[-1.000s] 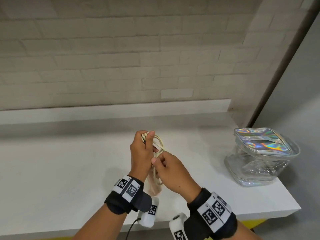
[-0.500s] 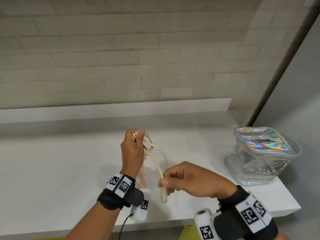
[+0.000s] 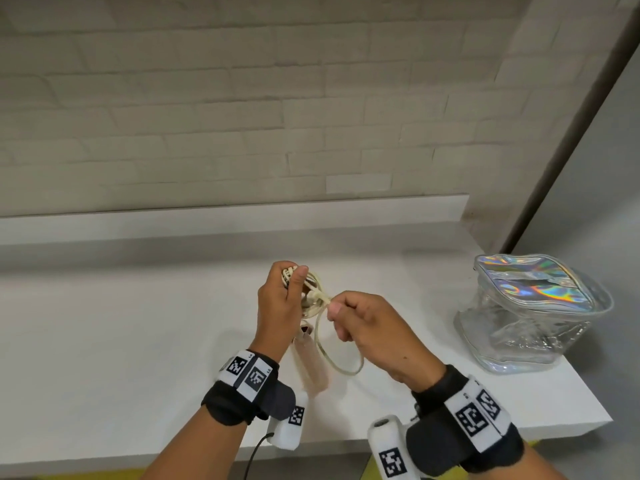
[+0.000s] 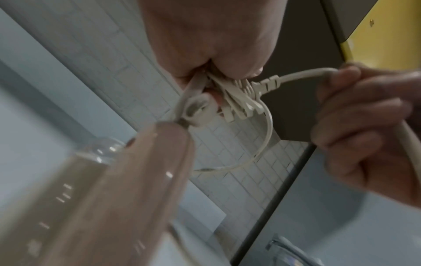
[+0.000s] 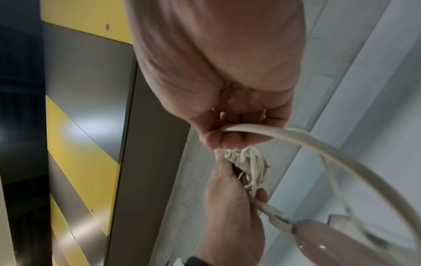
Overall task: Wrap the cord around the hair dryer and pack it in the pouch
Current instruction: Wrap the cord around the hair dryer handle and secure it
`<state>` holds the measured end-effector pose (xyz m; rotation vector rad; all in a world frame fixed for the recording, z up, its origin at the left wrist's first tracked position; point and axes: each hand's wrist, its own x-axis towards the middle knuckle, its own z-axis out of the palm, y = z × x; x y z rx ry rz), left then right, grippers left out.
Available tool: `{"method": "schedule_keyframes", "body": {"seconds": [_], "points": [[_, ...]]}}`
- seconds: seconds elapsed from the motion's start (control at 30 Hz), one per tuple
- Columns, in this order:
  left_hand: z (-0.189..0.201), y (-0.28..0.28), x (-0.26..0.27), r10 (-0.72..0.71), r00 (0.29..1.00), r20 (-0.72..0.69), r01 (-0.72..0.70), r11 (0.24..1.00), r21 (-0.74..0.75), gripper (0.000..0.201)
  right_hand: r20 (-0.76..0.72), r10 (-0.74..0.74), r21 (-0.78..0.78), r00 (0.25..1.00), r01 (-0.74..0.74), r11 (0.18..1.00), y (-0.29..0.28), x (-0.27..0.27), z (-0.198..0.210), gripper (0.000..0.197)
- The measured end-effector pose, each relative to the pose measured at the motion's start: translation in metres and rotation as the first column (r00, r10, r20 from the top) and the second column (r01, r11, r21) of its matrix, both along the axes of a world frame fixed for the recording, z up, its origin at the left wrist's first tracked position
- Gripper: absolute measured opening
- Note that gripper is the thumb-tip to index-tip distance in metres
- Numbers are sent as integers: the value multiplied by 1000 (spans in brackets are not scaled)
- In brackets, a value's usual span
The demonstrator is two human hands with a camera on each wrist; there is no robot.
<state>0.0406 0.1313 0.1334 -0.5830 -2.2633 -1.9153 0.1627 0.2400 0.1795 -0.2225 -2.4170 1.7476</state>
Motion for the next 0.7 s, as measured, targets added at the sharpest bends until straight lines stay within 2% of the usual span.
{"method": "schedule_keyframes", "body": {"seconds": [0.13, 0.23, 0.3, 0.4, 0.47, 0.53, 0.6, 0.7], "points": [[5, 2, -4, -41, 999, 3, 41, 999, 28, 11, -52, 52, 38, 997, -50, 998, 13, 19, -1, 24], [7, 3, -6, -90, 996, -8, 90, 996, -21, 12, -46, 45, 52, 998, -43, 998, 25, 31, -8, 25], [8, 6, -4, -117, 993, -13, 116, 992, -49, 12, -63, 39, -17, 997, -41, 999, 29, 36, -13, 25], [10, 9, -4, -139, 988, 66, 139, 990, 6, 16, -78, 2, -147, 997, -13, 989, 39, 37, -20, 24], [11, 6, -6, -125, 981, 149, 120, 992, 47, 19, -28, -10, -61, 1000, 8, 998, 50, 35, -28, 24], [12, 5, -5, -134, 974, 184, 123, 990, 67, 19, 83, -32, 153, 996, 19, 988, 63, 32, -43, 27], [14, 6, -1, -140, 976, 168, 132, 989, 61, 20, 161, -107, 350, 981, 44, 936, 74, 29, -60, 26], [15, 8, 3, -117, 983, 143, 115, 993, 27, 21, 131, -163, 449, 978, 88, 889, 80, 22, -74, 19]]}}
